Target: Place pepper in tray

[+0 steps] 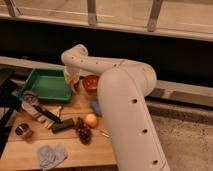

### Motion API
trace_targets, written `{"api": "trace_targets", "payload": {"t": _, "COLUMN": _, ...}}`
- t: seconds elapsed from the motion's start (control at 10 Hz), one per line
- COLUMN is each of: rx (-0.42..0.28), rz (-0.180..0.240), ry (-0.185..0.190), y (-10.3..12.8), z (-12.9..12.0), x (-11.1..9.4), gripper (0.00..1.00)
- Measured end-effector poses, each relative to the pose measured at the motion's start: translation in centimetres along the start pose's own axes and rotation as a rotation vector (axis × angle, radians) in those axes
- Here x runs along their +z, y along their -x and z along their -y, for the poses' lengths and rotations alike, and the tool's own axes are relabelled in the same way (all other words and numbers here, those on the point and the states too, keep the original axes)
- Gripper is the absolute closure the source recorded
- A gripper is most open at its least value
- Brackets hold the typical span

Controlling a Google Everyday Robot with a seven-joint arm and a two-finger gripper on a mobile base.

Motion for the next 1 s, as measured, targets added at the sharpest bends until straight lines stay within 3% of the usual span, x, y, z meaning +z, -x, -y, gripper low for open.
{"api": "trace_targets", "payload": {"t": 0.7, "rx": -0.003, "rz": 0.008, "ry": 0.002, "y": 0.4, "z": 0.0, "x": 0.0, "gripper": 1.0}}
{"api": "trace_targets", "payload": {"t": 1.0, "rx": -0.024, "rz": 0.058, "ry": 0.038, "y": 1.9, "z": -1.2, "x": -0.5, "gripper": 1.0}}
